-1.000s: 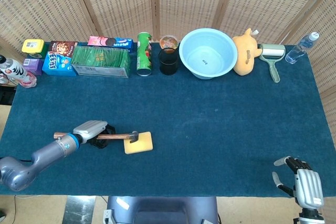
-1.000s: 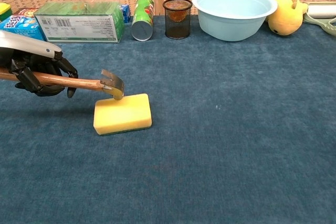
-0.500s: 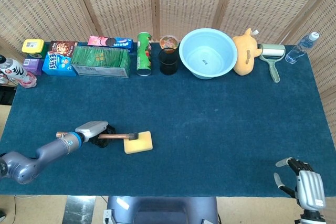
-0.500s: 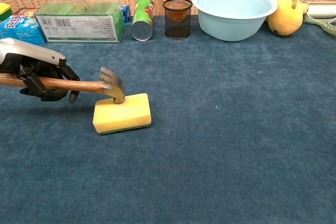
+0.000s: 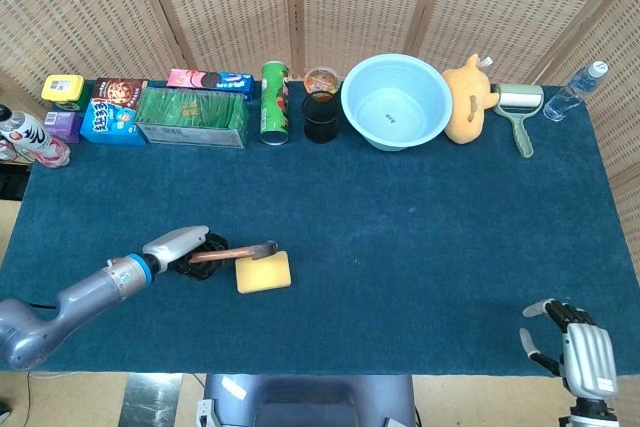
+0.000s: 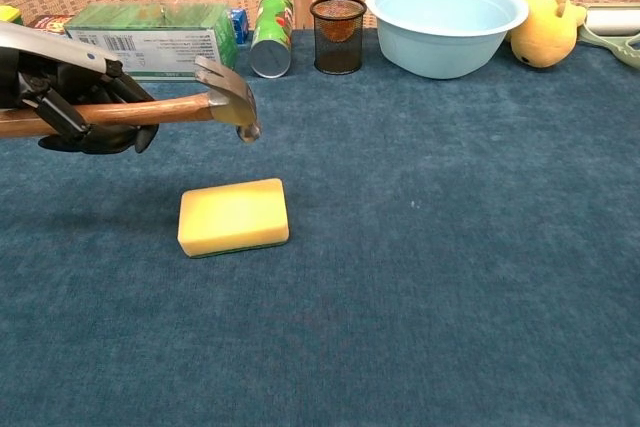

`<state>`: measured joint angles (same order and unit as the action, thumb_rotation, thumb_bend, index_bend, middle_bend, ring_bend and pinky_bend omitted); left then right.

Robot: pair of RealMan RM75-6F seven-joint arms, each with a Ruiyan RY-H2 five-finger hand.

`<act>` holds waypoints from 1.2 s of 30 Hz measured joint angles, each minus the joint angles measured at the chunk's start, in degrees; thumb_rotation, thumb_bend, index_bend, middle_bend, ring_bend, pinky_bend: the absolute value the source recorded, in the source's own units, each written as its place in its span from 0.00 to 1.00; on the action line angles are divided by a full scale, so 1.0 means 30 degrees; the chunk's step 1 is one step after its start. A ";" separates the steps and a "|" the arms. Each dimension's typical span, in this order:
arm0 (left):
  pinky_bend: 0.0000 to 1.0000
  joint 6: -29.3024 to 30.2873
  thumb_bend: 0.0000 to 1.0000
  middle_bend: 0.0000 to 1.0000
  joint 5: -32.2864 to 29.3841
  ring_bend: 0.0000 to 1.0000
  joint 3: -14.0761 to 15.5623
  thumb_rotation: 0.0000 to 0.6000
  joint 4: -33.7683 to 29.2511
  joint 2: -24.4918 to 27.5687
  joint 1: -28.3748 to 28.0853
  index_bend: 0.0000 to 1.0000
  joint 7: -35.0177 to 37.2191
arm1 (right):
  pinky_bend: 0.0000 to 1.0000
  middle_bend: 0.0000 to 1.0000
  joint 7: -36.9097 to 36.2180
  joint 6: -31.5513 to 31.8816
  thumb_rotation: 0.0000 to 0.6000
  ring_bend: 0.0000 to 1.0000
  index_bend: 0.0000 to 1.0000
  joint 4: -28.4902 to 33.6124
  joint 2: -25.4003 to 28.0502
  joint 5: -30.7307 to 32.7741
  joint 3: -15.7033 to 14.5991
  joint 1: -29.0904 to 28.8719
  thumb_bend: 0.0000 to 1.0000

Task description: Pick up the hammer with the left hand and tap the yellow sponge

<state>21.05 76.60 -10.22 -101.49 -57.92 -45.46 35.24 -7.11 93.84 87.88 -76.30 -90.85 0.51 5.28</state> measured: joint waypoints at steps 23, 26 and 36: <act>0.81 -0.2446 0.65 0.75 0.0523 0.79 0.0862 1.00 0.2149 -0.1596 -0.1371 0.58 0.1880 | 0.38 0.46 -0.0581 0.0175 1.00 0.43 0.47 -0.0389 -0.0035 0.0179 0.0050 0.0187 0.37; 0.81 -0.1196 0.65 0.75 0.0695 0.79 0.0506 1.00 0.1173 -0.0833 -0.0894 0.58 0.1988 | 0.38 0.46 -0.0621 0.0173 1.00 0.43 0.47 -0.0425 -0.0056 0.0156 0.0040 0.0189 0.37; 0.81 0.4174 0.64 0.75 0.2198 0.79 0.0473 1.00 0.0328 0.0342 0.1441 0.58 0.1869 | 0.38 0.46 -0.0720 0.0017 1.00 0.43 0.47 -0.0550 -0.0086 0.0125 0.0035 0.0105 0.37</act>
<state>33.58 83.19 -8.81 -100.51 -56.90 -41.14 40.85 -9.27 93.89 86.23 -76.56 -90.48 0.61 5.60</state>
